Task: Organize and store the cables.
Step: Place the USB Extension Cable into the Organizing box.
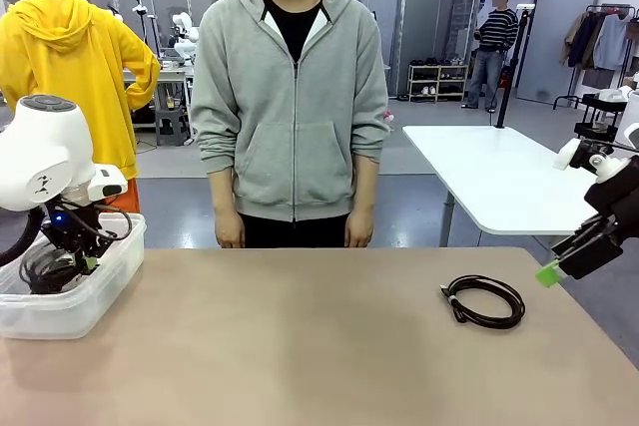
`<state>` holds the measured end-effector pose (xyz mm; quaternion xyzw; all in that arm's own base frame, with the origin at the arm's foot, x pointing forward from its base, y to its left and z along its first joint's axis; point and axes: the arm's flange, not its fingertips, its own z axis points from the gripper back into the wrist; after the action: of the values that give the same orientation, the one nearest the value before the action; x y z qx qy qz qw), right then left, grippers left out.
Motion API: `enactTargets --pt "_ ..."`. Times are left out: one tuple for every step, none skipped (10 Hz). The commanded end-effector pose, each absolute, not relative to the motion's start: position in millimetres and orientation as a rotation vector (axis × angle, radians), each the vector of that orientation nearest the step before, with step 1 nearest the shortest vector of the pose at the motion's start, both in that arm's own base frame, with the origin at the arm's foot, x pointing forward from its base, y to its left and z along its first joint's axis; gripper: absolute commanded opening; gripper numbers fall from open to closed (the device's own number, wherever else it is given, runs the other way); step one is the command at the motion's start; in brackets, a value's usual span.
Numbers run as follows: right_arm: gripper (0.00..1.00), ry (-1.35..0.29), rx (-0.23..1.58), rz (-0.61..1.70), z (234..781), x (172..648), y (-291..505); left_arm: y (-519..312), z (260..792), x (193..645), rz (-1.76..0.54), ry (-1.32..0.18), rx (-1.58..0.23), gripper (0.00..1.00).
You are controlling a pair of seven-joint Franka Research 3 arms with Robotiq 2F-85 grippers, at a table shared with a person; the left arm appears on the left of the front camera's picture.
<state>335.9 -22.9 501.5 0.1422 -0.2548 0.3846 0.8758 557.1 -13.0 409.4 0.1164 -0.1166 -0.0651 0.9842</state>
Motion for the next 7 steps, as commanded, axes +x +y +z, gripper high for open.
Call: enactTargets --pt "1.00 -0.535 0.295 0.776 503 338 -21 -16 417 559 -0.112 -0.222 0.226 0.89" --pt "1.00 -0.535 0.295 0.776 503 338 -21 -16 418 558 -0.102 -0.224 0.225 1.00" --pt "1.00 -0.535 0.295 0.776 503 338 -21 -16 419 556 -0.096 -0.227 0.222 1.00" --pt "1.00 -0.535 0.295 0.776 503 338 -21 -15 420 555 -0.090 -0.229 0.221 1.00" --pt "1.00 -0.535 0.295 0.776 503 338 -21 -14 422 552 -0.076 -0.232 0.219 0.89" --pt "1.00 -0.535 0.295 0.776 503 338 -21 -15 421 545 -0.073 -0.237 0.221 0.98" --pt "1.00 -0.535 0.295 0.776 503 338 -21 -19 417 531 -0.101 -0.261 0.220 0.99"
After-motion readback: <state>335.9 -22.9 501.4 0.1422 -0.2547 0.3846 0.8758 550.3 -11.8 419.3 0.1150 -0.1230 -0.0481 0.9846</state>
